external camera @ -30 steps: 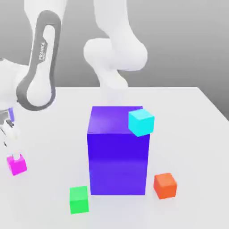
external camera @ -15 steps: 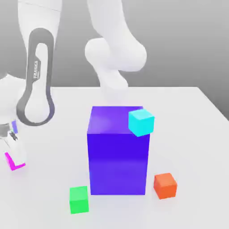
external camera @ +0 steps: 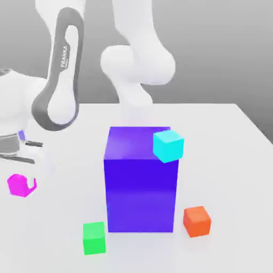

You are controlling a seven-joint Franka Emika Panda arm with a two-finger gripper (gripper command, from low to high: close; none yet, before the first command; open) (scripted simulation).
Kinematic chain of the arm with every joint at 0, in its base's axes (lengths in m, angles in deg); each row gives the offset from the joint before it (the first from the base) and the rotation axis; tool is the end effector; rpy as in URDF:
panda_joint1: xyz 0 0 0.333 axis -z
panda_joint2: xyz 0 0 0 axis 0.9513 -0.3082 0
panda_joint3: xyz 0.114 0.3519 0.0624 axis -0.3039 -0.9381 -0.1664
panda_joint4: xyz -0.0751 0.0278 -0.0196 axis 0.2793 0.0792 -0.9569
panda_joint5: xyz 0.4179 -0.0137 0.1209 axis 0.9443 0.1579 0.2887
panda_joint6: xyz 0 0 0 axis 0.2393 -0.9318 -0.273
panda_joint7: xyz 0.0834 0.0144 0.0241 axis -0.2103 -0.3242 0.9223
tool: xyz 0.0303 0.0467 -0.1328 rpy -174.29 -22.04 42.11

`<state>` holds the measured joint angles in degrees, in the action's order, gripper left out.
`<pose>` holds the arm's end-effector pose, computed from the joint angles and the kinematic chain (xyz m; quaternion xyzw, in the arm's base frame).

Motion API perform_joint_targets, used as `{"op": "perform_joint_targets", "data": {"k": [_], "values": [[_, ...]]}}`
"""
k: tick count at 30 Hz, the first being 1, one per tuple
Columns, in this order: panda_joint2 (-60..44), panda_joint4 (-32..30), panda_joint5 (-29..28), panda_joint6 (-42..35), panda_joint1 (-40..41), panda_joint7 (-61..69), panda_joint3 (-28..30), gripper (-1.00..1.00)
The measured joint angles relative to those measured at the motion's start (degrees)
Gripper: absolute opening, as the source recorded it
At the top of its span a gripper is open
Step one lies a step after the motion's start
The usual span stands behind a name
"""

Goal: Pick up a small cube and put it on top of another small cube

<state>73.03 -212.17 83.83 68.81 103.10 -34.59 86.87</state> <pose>0.3307 -0.3058 0.1834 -0.8940 0.4477 -0.0022 0.0160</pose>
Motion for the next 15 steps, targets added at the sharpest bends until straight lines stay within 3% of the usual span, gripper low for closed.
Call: {"op": "perform_joint_targets", "data": {"k": [15], "values": [[2.4, 0.1, -1.5, -2.1, -1.2, 37.4, -7.8, -1.00]]}}
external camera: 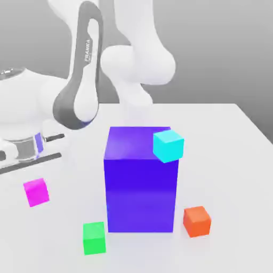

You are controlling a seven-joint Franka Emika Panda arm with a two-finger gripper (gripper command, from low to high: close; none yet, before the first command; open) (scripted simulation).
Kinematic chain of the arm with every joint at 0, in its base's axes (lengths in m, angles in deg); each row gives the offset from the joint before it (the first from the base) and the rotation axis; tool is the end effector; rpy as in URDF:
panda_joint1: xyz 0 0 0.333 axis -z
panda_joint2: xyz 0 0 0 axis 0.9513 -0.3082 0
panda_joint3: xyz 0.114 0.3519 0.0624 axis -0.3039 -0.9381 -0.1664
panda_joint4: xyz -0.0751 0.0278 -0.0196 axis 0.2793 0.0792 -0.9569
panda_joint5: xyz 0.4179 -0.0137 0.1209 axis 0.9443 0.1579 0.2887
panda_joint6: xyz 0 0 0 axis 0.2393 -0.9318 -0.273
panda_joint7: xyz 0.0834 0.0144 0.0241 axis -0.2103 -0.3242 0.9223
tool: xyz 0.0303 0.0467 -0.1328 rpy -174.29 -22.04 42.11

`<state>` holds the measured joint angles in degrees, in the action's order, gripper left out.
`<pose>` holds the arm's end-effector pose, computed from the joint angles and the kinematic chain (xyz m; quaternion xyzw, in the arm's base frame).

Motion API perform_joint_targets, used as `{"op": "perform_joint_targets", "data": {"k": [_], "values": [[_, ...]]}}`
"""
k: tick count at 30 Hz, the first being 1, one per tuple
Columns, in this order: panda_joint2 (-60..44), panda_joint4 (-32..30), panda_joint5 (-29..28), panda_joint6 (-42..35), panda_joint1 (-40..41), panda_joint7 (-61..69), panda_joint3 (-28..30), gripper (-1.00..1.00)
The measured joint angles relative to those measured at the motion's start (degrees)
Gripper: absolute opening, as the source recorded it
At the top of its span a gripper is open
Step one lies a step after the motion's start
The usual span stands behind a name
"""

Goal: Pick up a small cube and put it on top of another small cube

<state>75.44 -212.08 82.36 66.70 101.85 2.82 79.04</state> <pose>0.3780 -0.2472 0.1986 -0.9987 0.0463 -0.0114 0.0201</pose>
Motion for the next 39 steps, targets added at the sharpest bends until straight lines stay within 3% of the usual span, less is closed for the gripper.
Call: {"op": "perform_joint_targets", "data": {"k": [33, 39], "values": [[4.4, 0.2, -6.8, -4.4, -11.9, 79.7, -7.2, -1.00], [0.3, 0.7, -7.9, -0.4, -12.6, 82.3, -6.4, -1.00]]}}
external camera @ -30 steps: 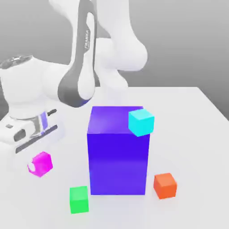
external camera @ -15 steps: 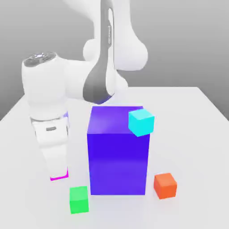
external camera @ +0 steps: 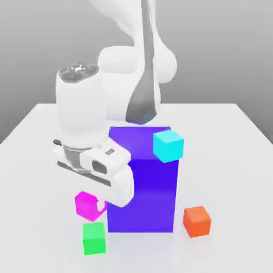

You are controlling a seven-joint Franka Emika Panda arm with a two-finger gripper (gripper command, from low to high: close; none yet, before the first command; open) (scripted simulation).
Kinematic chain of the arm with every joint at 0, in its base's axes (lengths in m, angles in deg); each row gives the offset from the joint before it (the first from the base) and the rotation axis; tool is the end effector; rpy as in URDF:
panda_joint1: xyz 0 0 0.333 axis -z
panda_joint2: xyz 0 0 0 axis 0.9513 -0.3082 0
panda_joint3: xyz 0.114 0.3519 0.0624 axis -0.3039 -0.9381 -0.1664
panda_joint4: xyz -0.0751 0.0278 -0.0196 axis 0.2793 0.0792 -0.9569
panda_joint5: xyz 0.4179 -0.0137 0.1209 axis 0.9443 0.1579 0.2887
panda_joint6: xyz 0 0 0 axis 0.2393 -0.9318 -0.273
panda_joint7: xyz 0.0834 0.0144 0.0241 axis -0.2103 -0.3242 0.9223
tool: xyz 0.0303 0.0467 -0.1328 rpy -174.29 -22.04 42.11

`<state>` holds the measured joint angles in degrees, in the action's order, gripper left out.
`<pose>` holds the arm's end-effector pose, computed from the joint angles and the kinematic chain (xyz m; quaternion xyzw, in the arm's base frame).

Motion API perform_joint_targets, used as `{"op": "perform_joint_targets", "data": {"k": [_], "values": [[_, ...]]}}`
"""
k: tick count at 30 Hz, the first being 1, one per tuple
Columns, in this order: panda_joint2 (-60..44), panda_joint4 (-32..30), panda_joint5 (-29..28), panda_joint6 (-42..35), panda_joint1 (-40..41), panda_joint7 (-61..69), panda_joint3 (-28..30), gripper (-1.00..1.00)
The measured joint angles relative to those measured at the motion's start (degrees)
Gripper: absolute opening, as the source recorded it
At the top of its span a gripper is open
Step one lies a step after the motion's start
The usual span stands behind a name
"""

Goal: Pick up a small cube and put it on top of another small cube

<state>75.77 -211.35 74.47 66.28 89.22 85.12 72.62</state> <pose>0.4449 -0.1079 0.2050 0.6211 0.7838 0.0012 0.0038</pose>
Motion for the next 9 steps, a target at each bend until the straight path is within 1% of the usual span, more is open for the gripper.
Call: {"op": "perform_joint_targets", "data": {"k": [5, 6, 9], "values": [[-5.6, 0.1, -0.9, 5.2, -0.3, -0.6, 0.4, -1.00], [-6.8, 0.1, -1.0, 6.3, -0.5, -0.6, 0.5, 1.00], [-6.8, 0.1, -1.0, 6.3, -0.5, -0.6, 0.5, 1.00]]}}
